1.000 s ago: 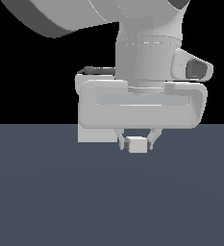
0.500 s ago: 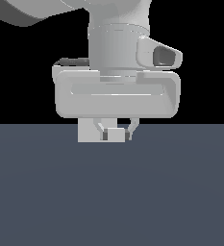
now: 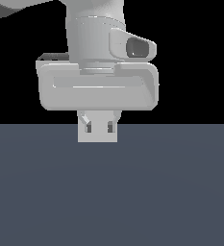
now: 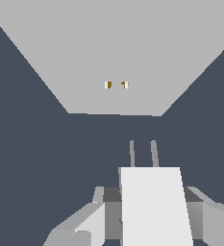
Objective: Plug the charger into the wall socket.
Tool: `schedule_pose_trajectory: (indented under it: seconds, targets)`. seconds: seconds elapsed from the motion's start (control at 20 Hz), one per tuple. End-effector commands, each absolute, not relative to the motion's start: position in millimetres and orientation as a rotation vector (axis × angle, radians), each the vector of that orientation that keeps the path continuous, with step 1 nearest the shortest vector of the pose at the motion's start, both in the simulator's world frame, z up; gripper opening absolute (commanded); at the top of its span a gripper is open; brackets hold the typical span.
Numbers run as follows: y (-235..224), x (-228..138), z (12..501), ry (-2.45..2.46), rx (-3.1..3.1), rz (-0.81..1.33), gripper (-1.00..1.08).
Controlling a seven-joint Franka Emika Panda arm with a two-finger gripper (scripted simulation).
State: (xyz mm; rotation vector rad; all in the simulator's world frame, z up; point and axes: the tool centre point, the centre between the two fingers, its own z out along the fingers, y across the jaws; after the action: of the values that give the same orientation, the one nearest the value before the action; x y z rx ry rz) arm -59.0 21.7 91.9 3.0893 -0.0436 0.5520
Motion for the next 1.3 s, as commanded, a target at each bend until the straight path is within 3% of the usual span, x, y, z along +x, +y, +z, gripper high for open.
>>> schedule_pose_trajectory:
  seconds: [0.0, 1.25]
  targets:
    - [27, -58, 95, -0.06, 3.087, 0.551, -1.0]
    - [40, -40, 100, -0.093, 3.082, 0.544, -1.0]
